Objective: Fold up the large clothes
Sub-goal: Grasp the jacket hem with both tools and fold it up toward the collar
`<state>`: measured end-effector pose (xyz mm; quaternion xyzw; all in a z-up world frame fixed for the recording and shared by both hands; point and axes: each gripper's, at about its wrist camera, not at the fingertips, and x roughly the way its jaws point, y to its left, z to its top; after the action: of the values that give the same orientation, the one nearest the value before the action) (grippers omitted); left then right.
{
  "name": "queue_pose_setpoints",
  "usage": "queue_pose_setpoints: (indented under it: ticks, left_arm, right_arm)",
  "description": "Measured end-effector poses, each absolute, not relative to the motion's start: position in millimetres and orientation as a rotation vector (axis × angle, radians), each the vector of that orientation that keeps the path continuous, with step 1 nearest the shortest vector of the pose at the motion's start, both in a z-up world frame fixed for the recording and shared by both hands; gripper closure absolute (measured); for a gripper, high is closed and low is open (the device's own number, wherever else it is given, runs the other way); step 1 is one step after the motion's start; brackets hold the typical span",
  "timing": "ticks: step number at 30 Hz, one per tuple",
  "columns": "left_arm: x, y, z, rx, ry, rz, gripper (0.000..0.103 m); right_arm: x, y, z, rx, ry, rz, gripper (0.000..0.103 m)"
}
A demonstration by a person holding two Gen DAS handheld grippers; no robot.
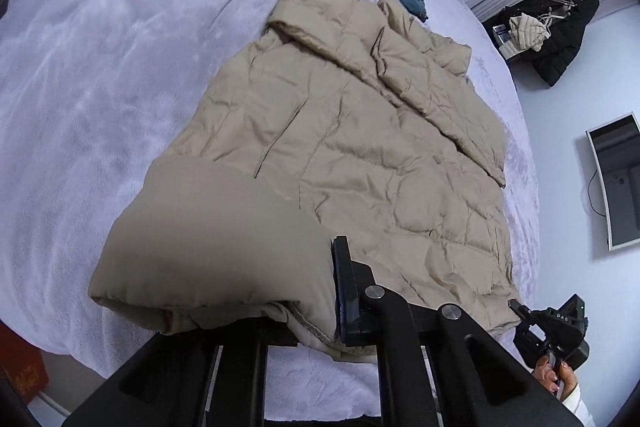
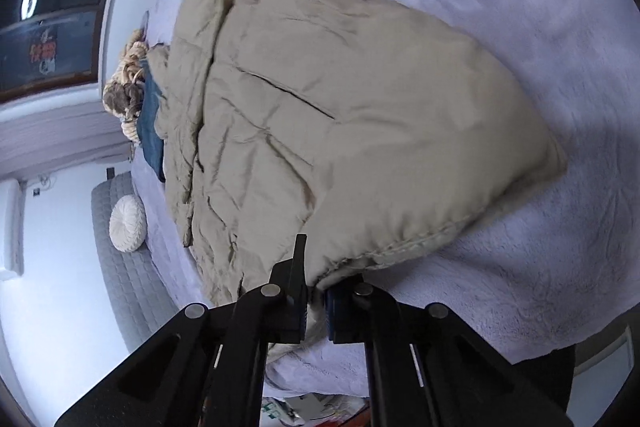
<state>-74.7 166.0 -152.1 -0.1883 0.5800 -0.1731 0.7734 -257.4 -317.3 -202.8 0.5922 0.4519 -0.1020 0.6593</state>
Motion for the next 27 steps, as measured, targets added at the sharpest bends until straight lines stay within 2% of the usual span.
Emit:
queue_pose_setpoints:
  ticks: [8, 15, 20, 27]
  left_arm:
    - [-7.0, 141.0, -69.5, -0.355, 1.061, -0.403, 0.090]
    - [78.9, 106.1, -35.9, -0.305, 0.961, -0.349, 0.090]
    - [144.3, 79.8, -50.6, -0.252, 0.951, -0.288, 0.090]
    - [219.3, 52.0, -125.1, -0.163, 1.005, -0.258, 0.090]
  right_arm:
    - [-166.1, -333.8, -107.0, 1.001, 0.974, -0.124, 0.096]
    - [-56.6, -363.3, -50.0, 0.815, 0.946, -0.020, 0.097]
    - [32.6, -384.9, -46.5, 0.714, 0.965, 0.000, 0.097]
    - [110.2, -400.1, -102.7, 0.698, 1.005, -0.065, 0.097]
